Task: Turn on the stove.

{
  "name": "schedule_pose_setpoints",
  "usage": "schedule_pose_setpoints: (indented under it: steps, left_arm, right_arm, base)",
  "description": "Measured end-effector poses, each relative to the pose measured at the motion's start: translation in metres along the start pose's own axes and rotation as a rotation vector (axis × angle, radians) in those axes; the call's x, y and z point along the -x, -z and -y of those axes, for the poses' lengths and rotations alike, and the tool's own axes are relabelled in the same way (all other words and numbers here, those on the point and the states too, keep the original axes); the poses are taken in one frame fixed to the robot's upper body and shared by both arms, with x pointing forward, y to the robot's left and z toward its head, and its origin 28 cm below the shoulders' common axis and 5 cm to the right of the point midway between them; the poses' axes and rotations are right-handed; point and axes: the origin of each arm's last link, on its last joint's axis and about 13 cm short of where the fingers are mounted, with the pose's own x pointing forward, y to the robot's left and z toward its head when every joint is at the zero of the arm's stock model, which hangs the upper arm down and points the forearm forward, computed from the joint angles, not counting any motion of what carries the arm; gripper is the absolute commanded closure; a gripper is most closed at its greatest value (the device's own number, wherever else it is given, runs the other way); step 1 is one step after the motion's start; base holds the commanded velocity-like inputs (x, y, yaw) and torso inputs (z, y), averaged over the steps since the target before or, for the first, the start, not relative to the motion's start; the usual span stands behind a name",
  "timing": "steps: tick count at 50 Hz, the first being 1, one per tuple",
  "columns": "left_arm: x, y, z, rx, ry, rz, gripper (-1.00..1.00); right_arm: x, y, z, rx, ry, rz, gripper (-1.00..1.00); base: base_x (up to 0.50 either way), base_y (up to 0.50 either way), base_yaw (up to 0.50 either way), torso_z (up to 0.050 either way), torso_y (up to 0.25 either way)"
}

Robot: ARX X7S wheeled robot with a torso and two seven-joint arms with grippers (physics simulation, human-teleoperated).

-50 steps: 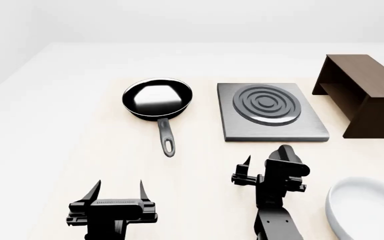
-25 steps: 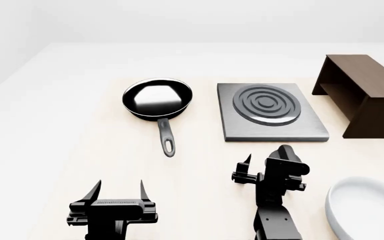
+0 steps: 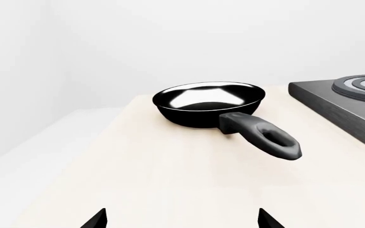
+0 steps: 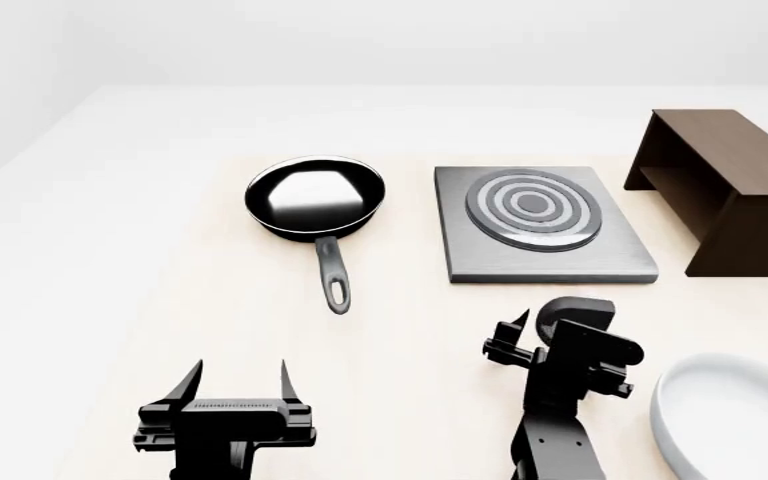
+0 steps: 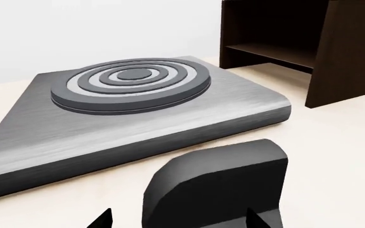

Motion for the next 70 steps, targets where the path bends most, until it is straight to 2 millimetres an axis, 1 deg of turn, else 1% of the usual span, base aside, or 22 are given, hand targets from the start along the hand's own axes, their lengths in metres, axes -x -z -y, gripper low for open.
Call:
schedule_pose_setpoints:
  steps: [11, 40, 49, 70]
  left_arm:
    - [0.000, 0.000, 0.000, 0.000, 0.001, 0.000, -1.00]
    - [0.000, 0.000, 0.000, -0.002, 0.001, 0.000, -1.00]
    - [0.000, 0.000, 0.000, -0.002, -0.001, 0.000, -1.00]
    - [-0.001, 0.001, 0.000, -0.003, 0.000, 0.000, -1.00]
  right_arm:
    - [0.000, 0.000, 0.002, -0.018, 0.038, -0.002, -1.00]
    - [0.002, 0.001, 0.001, -0.028, 0.040, -0.002, -1.00]
    - [0.010, -0.005, -0.002, -0.053, 0.025, 0.005, -1.00]
    - [0.040, -0.016, -0.005, -0.103, -0.034, 0.028, -1.00]
  base:
    - [0.00, 0.00, 0.00, 0.000, 0.000]
    - [0.00, 0.00, 0.00, 0.000, 0.000]
    - [0.00, 0.00, 0.00, 0.000, 0.000]
    - [0.00, 0.00, 0.00, 0.000, 0.000]
